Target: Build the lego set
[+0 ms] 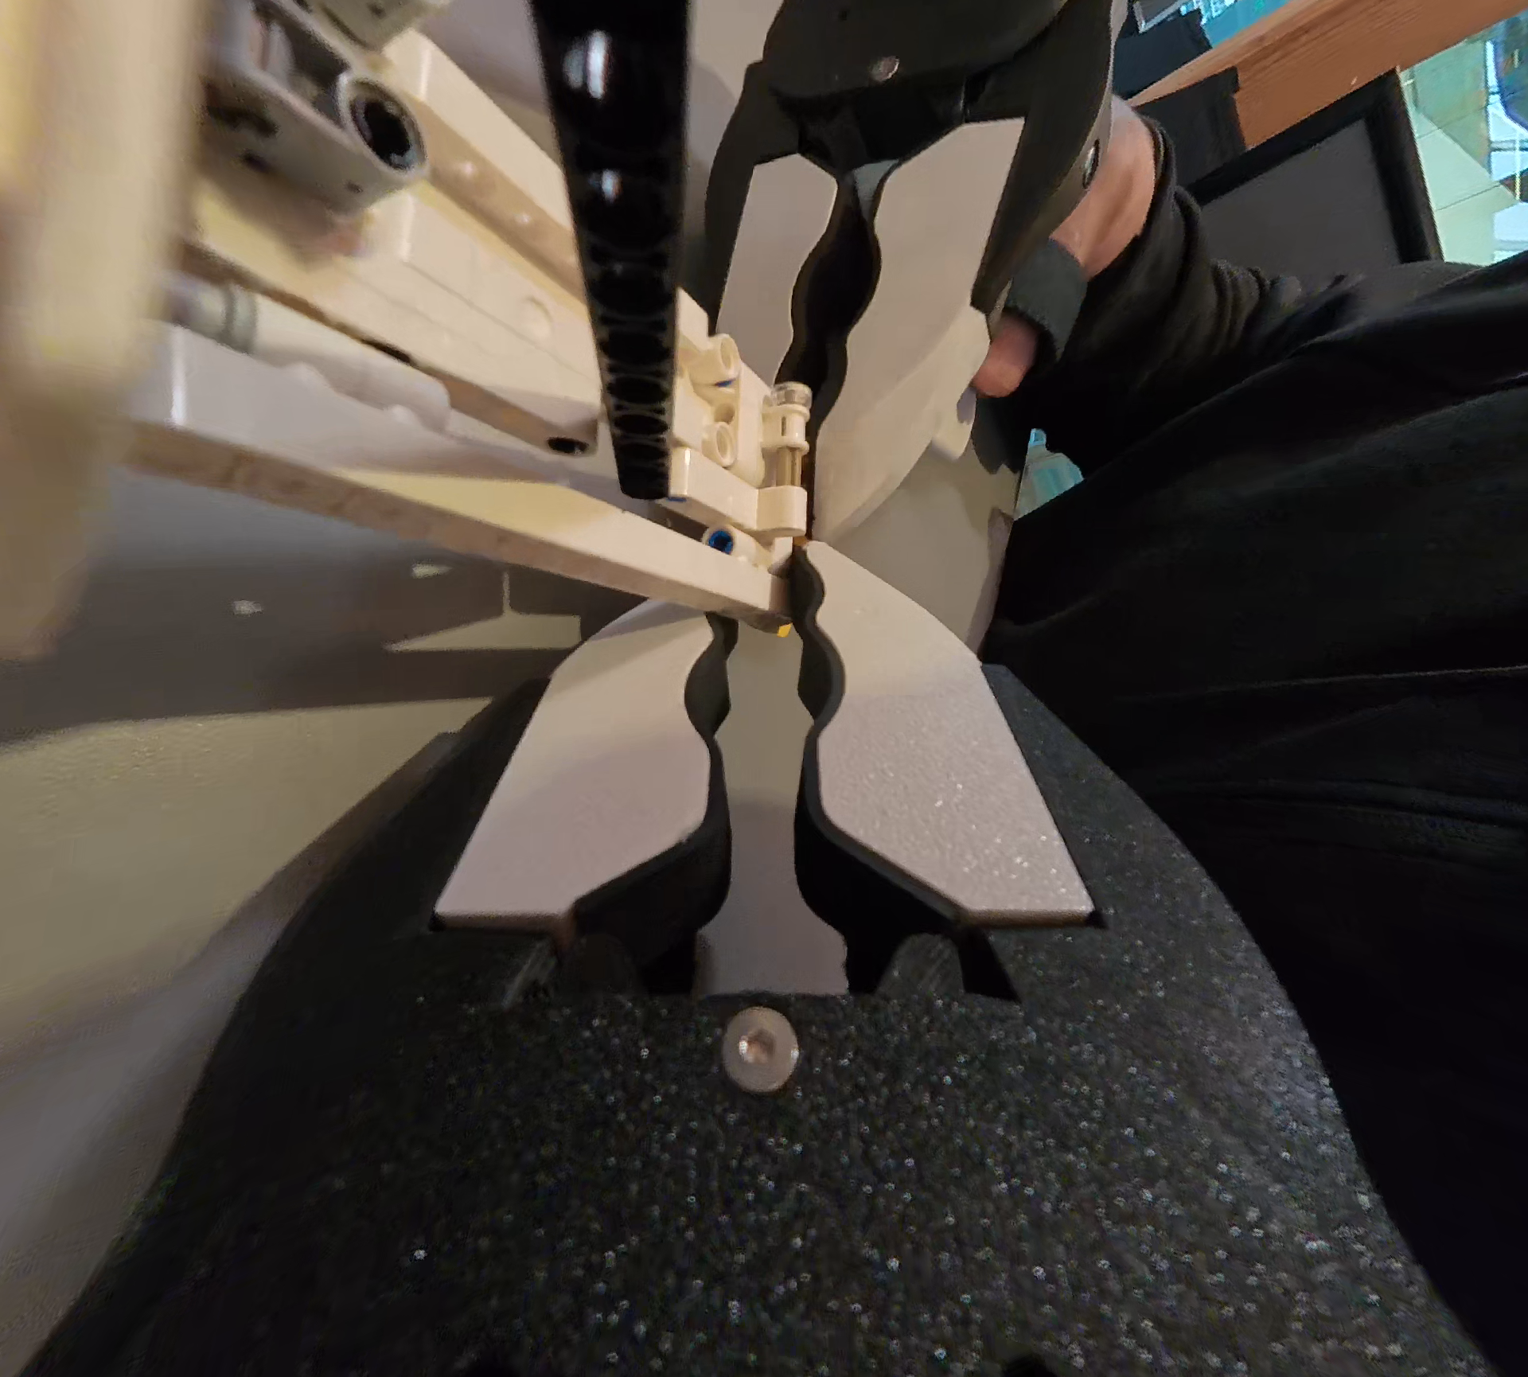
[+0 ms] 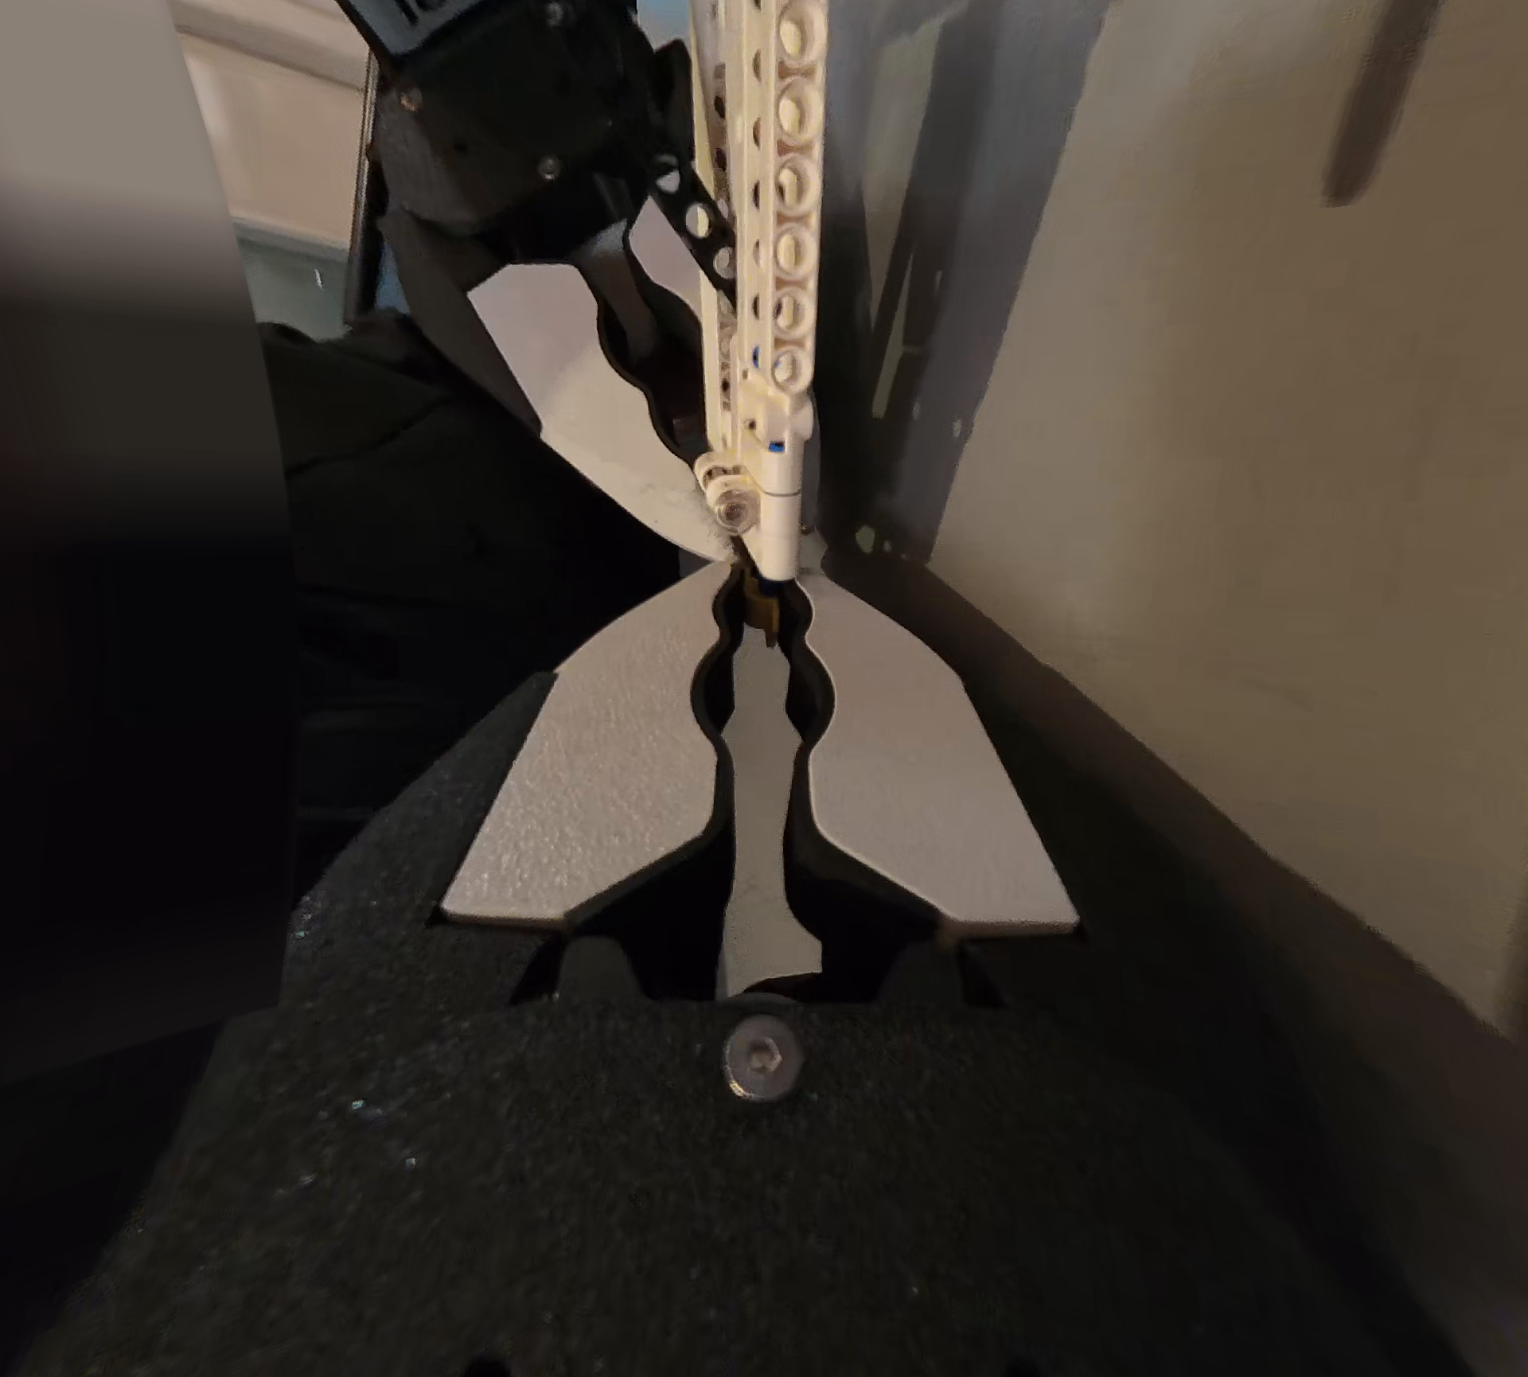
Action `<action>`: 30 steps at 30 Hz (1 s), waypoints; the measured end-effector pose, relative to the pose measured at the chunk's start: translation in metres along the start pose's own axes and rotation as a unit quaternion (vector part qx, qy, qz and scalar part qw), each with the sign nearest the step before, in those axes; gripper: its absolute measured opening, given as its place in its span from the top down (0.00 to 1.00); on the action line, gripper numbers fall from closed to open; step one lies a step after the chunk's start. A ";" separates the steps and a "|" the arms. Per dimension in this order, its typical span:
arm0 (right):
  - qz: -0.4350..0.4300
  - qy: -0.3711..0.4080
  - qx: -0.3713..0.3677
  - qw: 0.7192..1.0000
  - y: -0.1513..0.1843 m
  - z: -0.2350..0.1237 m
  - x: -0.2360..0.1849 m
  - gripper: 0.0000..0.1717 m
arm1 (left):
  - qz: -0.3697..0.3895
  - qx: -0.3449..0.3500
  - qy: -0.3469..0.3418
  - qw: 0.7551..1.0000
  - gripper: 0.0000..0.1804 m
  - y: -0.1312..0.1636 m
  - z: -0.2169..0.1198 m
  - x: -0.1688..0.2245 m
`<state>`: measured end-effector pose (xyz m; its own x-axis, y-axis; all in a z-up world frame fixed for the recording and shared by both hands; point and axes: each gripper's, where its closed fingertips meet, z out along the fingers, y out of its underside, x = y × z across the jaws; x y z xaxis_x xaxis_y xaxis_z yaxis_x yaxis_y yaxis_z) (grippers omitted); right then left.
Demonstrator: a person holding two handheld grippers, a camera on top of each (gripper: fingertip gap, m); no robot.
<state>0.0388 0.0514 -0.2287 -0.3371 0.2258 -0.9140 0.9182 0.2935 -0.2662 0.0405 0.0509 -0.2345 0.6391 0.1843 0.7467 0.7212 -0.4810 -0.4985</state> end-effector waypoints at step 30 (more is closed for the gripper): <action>0.092 -0.077 0.036 0.992 -0.022 -0.004 -0.001 0.96 | -0.162 0.018 0.111 0.980 0.93 -0.015 -0.005 0.004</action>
<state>0.0183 0.0483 -0.2209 -0.1316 0.1237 -0.9835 0.9756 0.1921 -0.1064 0.0307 0.0543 -0.2219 0.3036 0.1285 0.9441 0.8883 -0.3965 -0.2317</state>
